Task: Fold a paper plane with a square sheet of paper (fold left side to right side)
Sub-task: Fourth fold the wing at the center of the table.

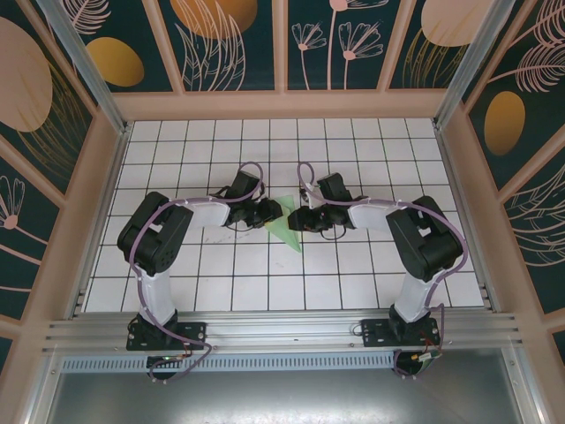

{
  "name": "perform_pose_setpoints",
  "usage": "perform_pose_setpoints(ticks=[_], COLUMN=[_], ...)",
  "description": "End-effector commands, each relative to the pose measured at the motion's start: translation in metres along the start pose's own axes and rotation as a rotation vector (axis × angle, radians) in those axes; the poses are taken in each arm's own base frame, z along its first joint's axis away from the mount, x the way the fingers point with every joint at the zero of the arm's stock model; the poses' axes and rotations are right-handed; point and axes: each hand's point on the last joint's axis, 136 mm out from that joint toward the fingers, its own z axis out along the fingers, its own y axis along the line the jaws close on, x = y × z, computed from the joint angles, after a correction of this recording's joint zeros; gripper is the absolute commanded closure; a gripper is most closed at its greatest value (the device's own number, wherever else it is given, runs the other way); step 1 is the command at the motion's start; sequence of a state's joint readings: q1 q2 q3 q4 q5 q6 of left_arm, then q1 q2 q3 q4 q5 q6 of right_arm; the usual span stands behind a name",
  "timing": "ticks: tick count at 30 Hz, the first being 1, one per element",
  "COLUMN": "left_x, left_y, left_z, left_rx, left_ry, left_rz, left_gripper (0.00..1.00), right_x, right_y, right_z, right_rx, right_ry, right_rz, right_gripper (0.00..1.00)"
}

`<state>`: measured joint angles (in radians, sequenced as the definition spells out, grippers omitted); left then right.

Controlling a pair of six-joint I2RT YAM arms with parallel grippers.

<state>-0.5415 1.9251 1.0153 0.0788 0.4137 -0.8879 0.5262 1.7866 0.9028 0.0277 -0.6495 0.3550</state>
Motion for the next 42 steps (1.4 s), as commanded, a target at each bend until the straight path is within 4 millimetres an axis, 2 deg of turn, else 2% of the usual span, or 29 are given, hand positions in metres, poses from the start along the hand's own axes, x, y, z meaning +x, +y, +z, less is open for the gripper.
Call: perform_pose_setpoints(ticks=[1,14,24,28,42], left_x=[0.011,0.011,0.011,0.010,0.010], left_y=[0.025,0.025,0.023,0.023,0.024], left_z=[0.012,0.010,0.009,0.009,0.008], left_rx=[-0.070,-0.070,-0.070,-0.070,-0.074], left_ry=[0.029,0.027,0.026,0.024,0.023], left_rz=[-0.024,-0.022,-0.019,-0.018,-0.016], left_gripper=[0.66,0.66,0.66,0.66,0.66], right_x=[-0.018,-0.029,-0.029,-0.025,-0.022], right_y=[0.006,0.004,-0.001,-0.009,-0.030], right_z=[-0.005,0.003,0.007,0.010,0.014], right_rx=[-0.022,-0.047,-0.036,-0.008,0.072], right_ry=[-0.038,-0.033,-0.024,-0.009,-0.001], right_rz=[0.004,0.025,0.034,0.043,0.066], right_gripper=[0.64,0.68,0.93,0.98,1.00])
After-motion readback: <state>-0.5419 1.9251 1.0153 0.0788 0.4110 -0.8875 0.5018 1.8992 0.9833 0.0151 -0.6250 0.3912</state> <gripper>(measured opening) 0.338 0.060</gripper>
